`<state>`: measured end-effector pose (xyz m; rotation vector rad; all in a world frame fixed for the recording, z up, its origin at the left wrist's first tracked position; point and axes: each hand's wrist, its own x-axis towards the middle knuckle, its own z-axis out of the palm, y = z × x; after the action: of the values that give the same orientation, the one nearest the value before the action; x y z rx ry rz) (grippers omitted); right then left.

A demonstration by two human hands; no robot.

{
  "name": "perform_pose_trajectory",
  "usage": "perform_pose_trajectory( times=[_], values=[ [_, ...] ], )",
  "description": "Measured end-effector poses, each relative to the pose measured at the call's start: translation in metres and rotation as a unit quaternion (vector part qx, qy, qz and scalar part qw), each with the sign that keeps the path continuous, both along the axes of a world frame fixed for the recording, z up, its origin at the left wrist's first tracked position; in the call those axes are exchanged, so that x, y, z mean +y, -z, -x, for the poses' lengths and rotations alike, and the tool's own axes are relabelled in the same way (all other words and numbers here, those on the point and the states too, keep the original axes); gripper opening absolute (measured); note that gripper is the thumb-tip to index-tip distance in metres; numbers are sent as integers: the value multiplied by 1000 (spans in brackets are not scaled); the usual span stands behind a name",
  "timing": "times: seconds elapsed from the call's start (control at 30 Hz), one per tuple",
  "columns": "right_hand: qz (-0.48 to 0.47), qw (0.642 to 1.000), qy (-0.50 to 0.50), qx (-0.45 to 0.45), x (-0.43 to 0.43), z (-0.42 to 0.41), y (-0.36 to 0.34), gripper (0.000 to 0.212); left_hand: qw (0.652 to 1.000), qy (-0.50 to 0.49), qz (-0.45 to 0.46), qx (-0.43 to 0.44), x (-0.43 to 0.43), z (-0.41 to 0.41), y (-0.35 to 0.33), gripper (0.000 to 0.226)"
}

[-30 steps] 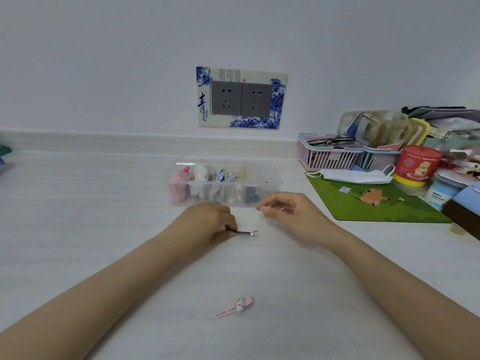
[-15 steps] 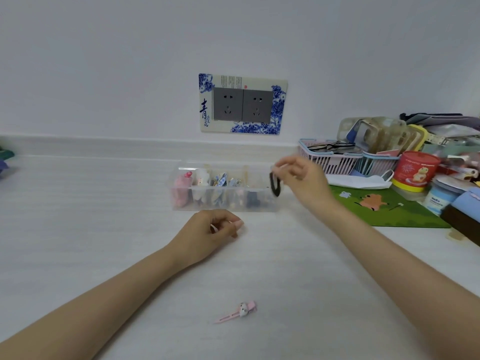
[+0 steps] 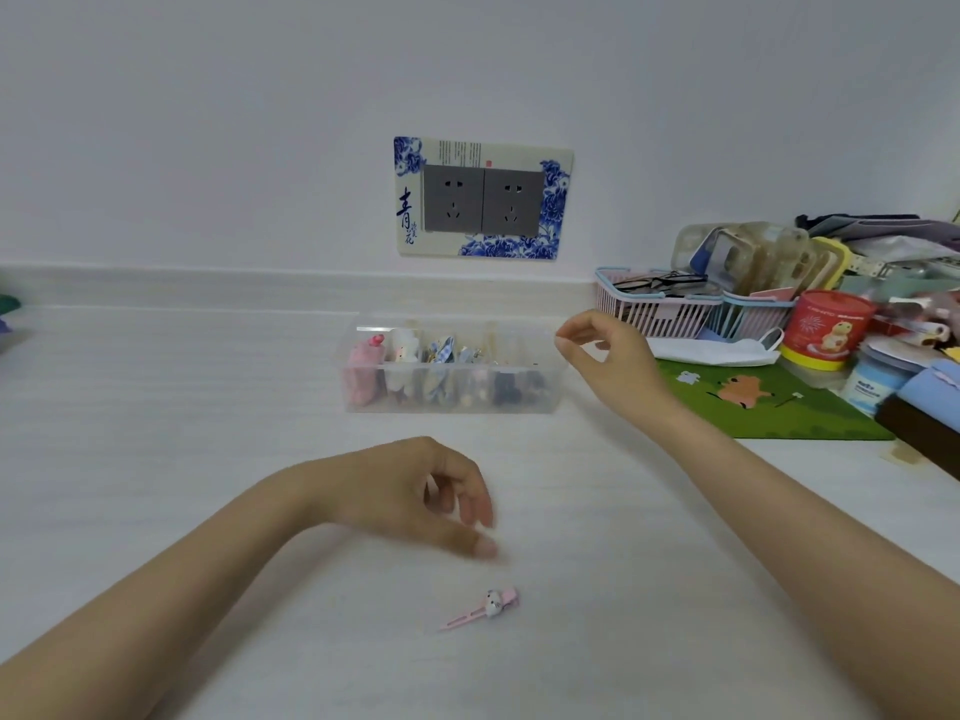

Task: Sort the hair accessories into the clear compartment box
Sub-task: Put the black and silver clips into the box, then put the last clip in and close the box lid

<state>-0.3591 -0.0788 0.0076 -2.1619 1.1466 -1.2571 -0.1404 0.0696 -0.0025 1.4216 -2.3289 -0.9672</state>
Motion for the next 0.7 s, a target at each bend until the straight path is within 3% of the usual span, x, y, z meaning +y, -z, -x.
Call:
perform_pose_trajectory(
  times=[0.1,0.2,0.37,0.5,0.7],
  values=[
    [6,999,-38,-10,23,6,15,2,996,47,2,-73,5,10,6,53],
    [-8,998,-56,-15,37,7,23,3,994,48,60,-72,4,17,15,47],
    [-43,993,-113,-1,55,-6,27,6,994,-44,101,22,-7,12,19,19],
    [-132,979,-150,-31,66,-18,31,5,970,-147,148,124,-14,10,23,22],
    [-218,947,-215,-98,78,-29,36,7,941,-178,182,223,-18,18,30,21]
  ],
)
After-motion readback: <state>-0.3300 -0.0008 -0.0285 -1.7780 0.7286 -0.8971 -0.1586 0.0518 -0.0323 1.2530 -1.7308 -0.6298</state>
